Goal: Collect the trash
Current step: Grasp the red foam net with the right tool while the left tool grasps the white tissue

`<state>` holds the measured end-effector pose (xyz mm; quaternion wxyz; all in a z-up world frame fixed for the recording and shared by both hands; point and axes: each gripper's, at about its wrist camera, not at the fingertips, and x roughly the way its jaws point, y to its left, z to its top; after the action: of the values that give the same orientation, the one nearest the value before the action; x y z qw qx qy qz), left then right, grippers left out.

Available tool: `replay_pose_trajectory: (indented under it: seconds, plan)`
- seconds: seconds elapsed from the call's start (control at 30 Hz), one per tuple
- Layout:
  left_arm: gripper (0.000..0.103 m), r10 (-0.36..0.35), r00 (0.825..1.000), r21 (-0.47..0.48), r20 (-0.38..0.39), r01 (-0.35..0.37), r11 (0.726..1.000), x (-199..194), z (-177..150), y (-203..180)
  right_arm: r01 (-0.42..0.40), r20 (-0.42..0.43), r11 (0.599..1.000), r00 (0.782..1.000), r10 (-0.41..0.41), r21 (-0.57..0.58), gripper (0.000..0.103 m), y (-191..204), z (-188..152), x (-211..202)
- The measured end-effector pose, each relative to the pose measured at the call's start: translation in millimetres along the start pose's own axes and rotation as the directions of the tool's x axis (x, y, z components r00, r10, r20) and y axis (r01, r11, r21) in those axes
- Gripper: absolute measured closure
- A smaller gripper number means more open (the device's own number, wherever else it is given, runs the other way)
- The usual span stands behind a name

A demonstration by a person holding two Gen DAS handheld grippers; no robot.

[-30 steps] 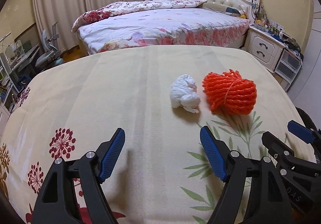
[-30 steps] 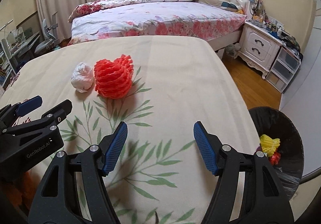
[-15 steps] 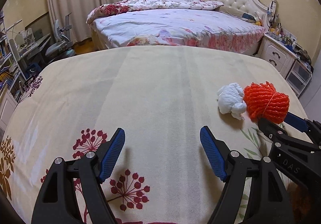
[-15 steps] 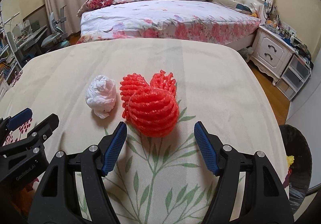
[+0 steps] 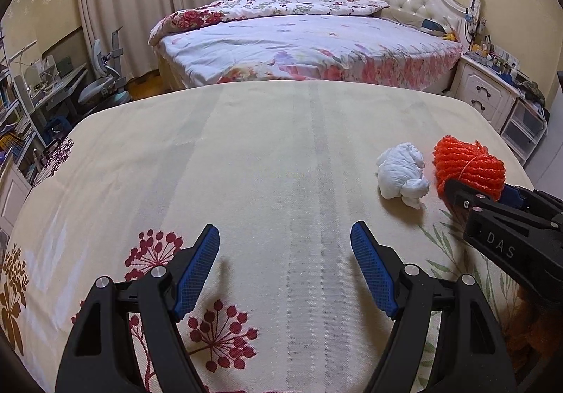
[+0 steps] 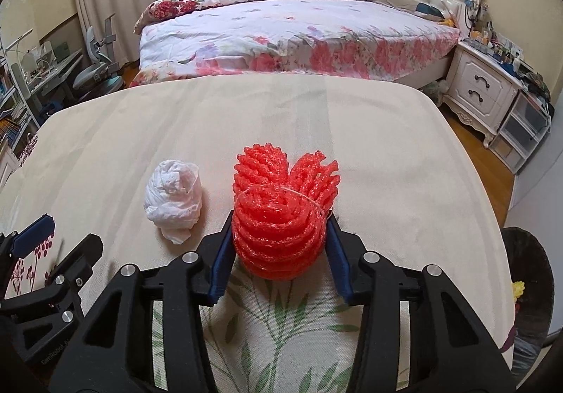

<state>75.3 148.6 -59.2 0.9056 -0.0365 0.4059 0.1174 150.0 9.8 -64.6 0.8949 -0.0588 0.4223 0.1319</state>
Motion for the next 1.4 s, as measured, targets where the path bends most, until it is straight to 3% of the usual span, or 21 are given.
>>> replay_pose_trajectory:
  seconds: [0.57,0.9,1.1,1.27,1.4]
  plan:
    - [0.028,-0.072,0.997,0.074,0.009,0.071,0.995,6,10,-53,0.108,-0.029,0.991,0.994,-0.106,0.074,0.059,-62,-26,-16]
    - [0.028,-0.072,0.997,0.069,-0.015,0.073,0.995,26,26,-70,0.097,-0.03,0.993,0.995,-0.095,0.066,0.059,-68,-27,-15]
    - [0.028,-0.073,0.997,0.073,-0.017,0.074,0.995,33,32,-74,0.067,-0.013,0.995,0.998,-0.067,0.074,0.041,-70,-28,-19]
    - [0.06,-0.087,0.994,0.075,-0.062,0.091,0.993,40,30,-75,0.067,-0.01,0.995,0.998,-0.066,0.074,0.04,-70,-27,-19]
    - [0.069,-0.084,0.995,0.074,-0.056,0.088,0.993,38,29,-72,0.071,-0.005,0.995,0.997,-0.071,0.065,0.039,-68,-25,-17]
